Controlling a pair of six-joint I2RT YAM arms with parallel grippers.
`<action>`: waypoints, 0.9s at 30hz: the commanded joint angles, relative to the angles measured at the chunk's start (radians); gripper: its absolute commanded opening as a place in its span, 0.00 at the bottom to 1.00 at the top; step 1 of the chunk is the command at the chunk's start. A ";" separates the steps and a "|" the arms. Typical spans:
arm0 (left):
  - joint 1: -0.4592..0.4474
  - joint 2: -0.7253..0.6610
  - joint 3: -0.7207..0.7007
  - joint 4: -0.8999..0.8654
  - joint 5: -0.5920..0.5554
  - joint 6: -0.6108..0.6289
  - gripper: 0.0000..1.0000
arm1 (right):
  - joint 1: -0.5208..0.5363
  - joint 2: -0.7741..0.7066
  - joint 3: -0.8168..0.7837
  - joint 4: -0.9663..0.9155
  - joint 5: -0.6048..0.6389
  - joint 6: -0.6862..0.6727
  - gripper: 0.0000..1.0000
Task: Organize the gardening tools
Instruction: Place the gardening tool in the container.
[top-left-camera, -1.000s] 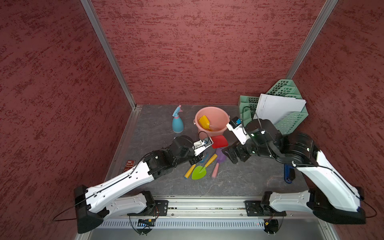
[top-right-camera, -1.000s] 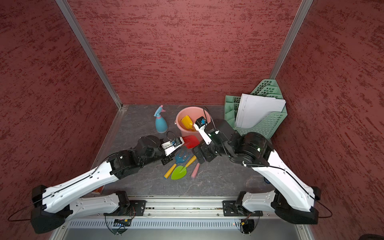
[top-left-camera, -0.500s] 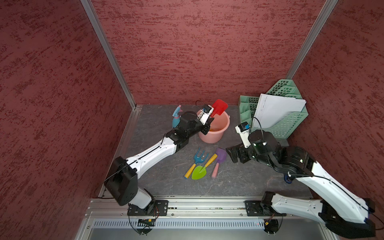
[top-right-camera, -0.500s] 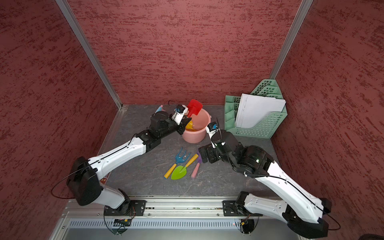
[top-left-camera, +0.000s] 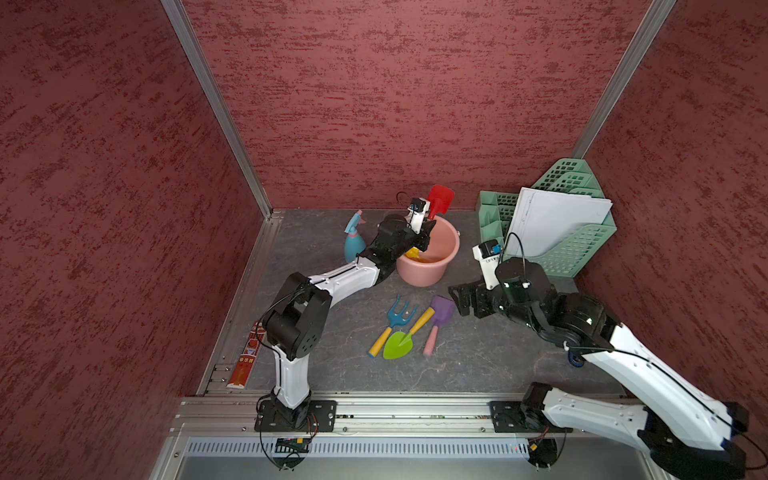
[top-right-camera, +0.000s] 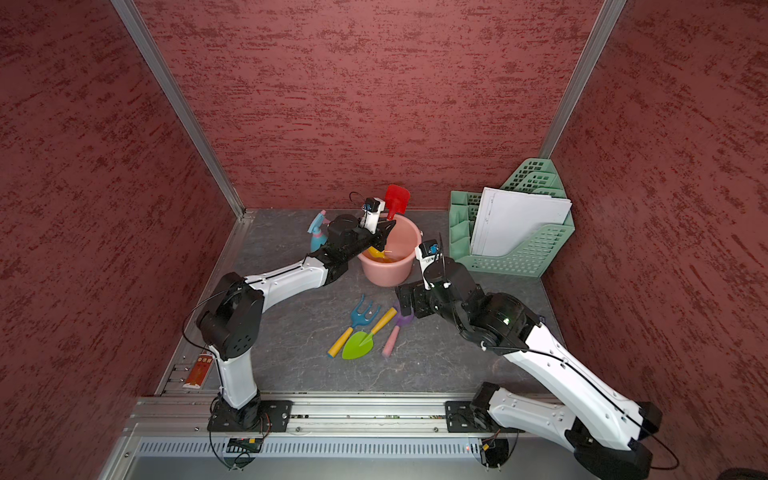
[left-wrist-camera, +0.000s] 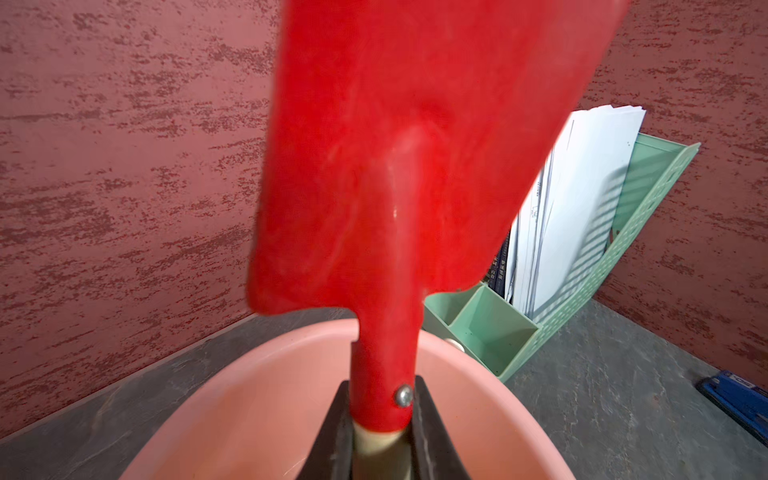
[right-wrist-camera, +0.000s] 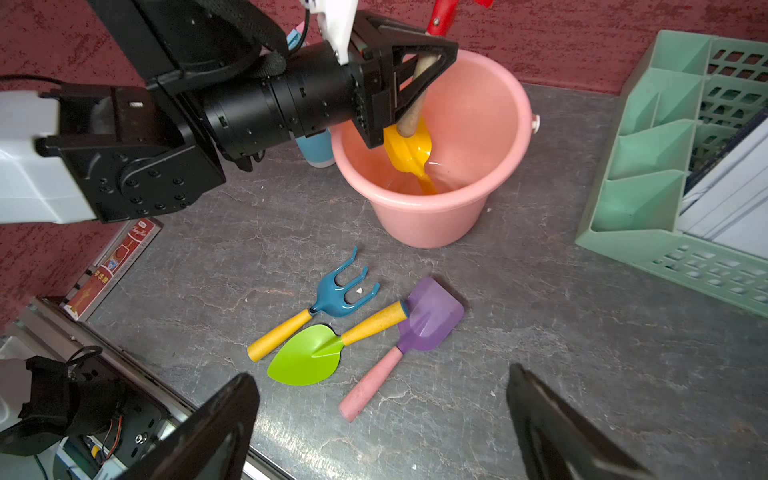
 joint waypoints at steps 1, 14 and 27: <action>0.003 0.001 -0.017 0.111 -0.025 -0.027 0.00 | -0.017 -0.018 -0.022 0.037 -0.029 0.020 0.98; 0.003 -0.011 -0.114 0.162 -0.070 -0.065 0.80 | -0.042 0.000 -0.073 0.067 -0.061 0.055 0.98; -0.098 -0.294 -0.280 -0.002 -0.175 0.039 1.00 | -0.056 -0.010 -0.197 0.102 -0.107 0.143 0.98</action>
